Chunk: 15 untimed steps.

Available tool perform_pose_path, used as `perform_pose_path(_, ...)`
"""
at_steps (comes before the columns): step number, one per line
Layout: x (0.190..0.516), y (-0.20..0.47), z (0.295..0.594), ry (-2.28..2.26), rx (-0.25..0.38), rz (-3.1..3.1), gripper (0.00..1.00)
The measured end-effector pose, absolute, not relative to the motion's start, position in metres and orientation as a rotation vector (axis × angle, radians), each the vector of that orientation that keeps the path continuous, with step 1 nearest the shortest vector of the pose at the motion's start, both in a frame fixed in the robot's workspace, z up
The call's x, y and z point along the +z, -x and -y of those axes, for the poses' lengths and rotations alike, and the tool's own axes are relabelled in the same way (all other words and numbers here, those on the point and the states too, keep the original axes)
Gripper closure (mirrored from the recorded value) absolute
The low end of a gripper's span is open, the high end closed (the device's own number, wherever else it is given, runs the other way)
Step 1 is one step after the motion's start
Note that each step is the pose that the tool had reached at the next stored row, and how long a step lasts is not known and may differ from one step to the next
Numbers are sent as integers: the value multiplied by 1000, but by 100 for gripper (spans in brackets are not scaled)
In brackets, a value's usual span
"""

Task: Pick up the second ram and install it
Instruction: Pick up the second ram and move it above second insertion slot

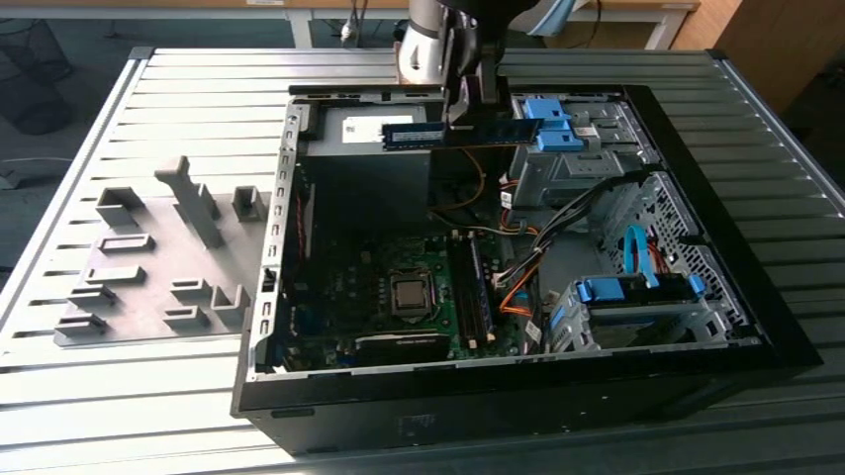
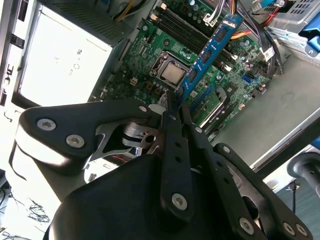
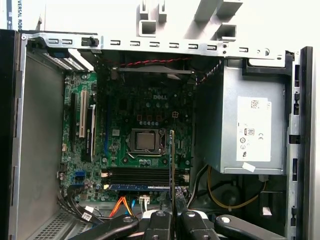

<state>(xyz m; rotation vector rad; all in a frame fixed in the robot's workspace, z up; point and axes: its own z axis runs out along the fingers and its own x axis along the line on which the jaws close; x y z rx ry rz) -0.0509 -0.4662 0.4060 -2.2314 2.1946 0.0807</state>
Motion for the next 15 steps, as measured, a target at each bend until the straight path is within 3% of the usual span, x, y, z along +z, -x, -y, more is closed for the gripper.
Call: perform_pose_path(15, 406, 55, 466, 2231, 81, -2195, 86)
